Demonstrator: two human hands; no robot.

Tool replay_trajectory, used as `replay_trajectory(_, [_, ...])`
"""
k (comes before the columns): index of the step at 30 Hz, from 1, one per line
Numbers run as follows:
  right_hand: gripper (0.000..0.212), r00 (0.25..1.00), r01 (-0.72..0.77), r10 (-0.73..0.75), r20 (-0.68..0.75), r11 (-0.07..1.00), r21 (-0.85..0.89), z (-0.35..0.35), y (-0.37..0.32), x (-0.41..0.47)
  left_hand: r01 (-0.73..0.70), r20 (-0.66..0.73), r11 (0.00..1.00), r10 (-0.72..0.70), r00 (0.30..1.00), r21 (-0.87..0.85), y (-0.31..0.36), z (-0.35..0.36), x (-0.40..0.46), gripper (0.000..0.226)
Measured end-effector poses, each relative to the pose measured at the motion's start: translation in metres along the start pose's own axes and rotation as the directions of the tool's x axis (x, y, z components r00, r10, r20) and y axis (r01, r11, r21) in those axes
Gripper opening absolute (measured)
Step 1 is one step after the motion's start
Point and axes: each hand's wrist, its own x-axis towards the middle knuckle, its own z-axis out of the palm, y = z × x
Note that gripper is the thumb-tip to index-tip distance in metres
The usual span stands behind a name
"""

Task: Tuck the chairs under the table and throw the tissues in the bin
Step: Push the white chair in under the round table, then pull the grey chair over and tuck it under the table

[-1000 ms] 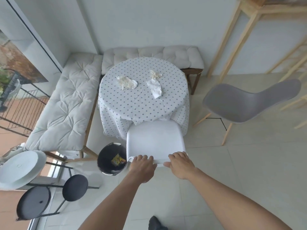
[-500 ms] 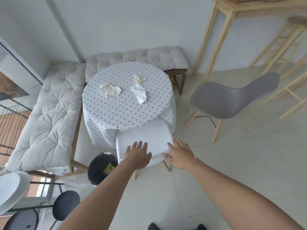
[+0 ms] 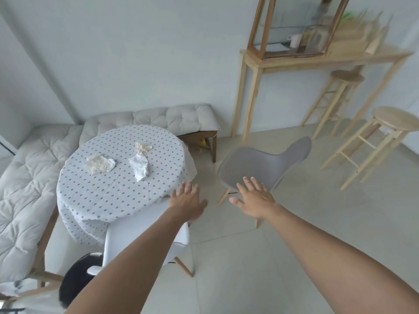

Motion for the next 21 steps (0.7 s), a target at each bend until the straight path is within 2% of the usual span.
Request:
replay_trajectory(6, [0.083,0.998,-0.049,0.048,-0.043,0.999,-0.021,-0.051,0.115,-0.003,-0.019,-0.030,1.000,0.019,0.999,0.006,0.109,-0.017,0.053,0.079])
replay_trajectory(13, [0.080,0.993,-0.108,0.105,-0.055,0.993,-0.044,-0.069,0.229,0.006,-0.066,-0.001,0.998,0.066,0.998,0.020,0.209,-0.023,0.123,0.077])
replay_trajectory(21, [0.078,0.998,-0.066,0.067,0.001,0.989,-0.129,-0.087,0.326,0.087,-0.053,0.037,0.998,0.054,0.998,-0.034,0.288,-0.011,0.226,0.078])
